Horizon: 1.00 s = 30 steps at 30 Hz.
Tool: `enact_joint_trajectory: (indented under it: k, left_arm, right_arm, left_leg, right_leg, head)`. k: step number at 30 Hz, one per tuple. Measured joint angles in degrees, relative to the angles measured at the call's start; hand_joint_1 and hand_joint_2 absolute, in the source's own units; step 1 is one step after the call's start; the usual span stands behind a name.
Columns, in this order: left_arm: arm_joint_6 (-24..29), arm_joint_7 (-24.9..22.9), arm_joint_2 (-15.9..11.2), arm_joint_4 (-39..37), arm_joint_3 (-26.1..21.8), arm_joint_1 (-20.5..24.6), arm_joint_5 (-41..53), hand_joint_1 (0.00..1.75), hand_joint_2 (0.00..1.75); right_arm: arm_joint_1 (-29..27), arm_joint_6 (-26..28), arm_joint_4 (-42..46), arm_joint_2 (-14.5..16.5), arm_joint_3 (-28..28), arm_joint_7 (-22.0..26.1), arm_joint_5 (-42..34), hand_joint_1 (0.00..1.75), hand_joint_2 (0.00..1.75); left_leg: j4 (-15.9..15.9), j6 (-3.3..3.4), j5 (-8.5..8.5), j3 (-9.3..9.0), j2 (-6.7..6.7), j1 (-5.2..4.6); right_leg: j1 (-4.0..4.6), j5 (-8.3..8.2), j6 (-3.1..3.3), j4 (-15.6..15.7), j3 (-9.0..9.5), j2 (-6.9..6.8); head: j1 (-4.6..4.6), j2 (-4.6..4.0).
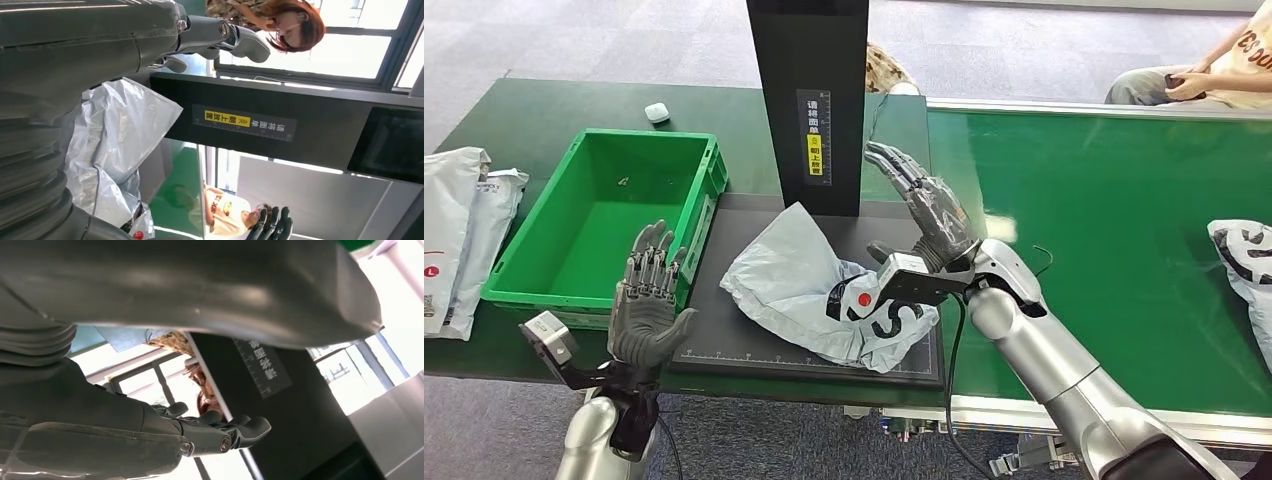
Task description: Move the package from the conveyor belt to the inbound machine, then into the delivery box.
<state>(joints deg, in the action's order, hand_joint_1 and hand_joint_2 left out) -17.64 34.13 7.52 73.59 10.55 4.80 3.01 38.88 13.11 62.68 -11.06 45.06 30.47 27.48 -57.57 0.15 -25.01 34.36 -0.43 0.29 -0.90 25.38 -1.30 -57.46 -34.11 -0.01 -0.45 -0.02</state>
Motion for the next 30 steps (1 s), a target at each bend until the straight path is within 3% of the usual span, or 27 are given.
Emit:
enact_joint_trajectory:
  k: [1, 5, 7, 11, 16, 23, 26, 30]
  left_arm:
    - [0.0, -0.03, 0.0, 0.0, 0.08, 0.11, 0.01, 0.0, 1.75]
    - [1.66, 0.42, -0.11, 0.0, 1.07, 0.42, 3.92, 0.0, 1.75]
    - [5.57, 0.98, -0.31, 0.0, 2.75, 0.54, 11.67, 0.0, 1.75]
    - [12.19, 0.0, -0.48, -0.02, 8.91, 2.21, 26.86, 0.0, 1.75]
    - [13.22, -0.52, -0.5, -0.4, 13.34, 4.51, 28.85, 0.0, 1.75]
    - [13.95, -1.4, -0.61, -0.85, 15.5, 5.64, 32.04, 0.0, 1.75]
    - [15.06, -4.91, -0.54, -3.42, 18.57, 8.51, 40.85, 0.0, 1.75]
    - [15.75, -11.59, 1.14, -13.07, 24.93, 14.52, 52.32, 0.0, 1.75]
  right_arm:
    - [-0.4, 0.24, 0.36, 0.0, -0.7, -0.02, 0.02, 0.0, 0.0]
    - [-2.63, 4.78, 2.61, 0.11, -4.76, -0.21, -3.81, 0.0, 1.75]
    - [-4.43, 5.09, 5.11, 0.5, -8.92, -0.86, -11.03, 0.0, 1.75]
    - [-6.99, -1.09, 8.97, 2.34, -18.84, -3.0, -24.39, 0.0, 1.75]
    - [-8.97, -2.9, 10.65, 4.28, -25.3, -3.14, -25.59, 0.0, 1.75]
    - [-9.92, -3.78, 11.27, 5.51, -28.32, -3.14, -26.12, 0.0, 1.75]
    - [-10.88, -6.69, 11.26, 6.9, -29.64, -3.36, -27.52, 0.0, 1.75]
    - [-12.21, -9.56, 11.22, 10.01, -31.65, -3.44, -27.5, 0.0, 1.75]
  left_leg:
    - [0.0, 0.0, 0.0, 0.0, 0.01, 0.0]
    - [-0.01, 0.01, 0.0, 0.0, -0.03, 0.0]
    - [-0.01, 0.01, 0.0, 0.02, -0.06, 0.0]
    - [-0.01, 0.02, -0.01, 0.07, -0.05, -0.02]
    - [-0.01, 0.03, -0.04, 0.02, 0.05, -0.05]
    - [0.0, 0.03, -0.03, 0.02, 0.04, -0.04]
    - [-0.01, 0.03, -0.03, 0.03, 0.0, -0.02]
    - [-0.01, 0.04, -0.02, 0.03, 0.01, -0.05]
  right_leg:
    - [0.0, 0.0, 0.0, 0.0, 0.0, 0.01]
    - [0.0, 0.0, 0.0, 0.0, 0.01, -0.06]
    - [0.0, 0.0, 0.0, 0.0, -0.01, -0.09]
    - [-0.02, 0.0, -0.01, 0.01, -0.03, -0.06]
    - [-0.02, -0.01, -0.02, 0.01, -0.04, 0.06]
    - [0.02, 0.01, 0.0, 0.01, -0.07, 0.03]
    - [0.0, 0.01, -0.01, 0.01, -0.06, -0.02]
    - [-0.04, 0.0, -0.02, 0.01, -0.05, 0.0]
  head:
    - [0.0, 0.0]
    - [-0.01, 0.0]
    - [-0.02, 0.0]
    - [0.02, 0.0]
    - [-0.01, 0.0]
    - [-0.01, 0.0]
    - [0.0, 0.0]
    - [0.0, 0.0]
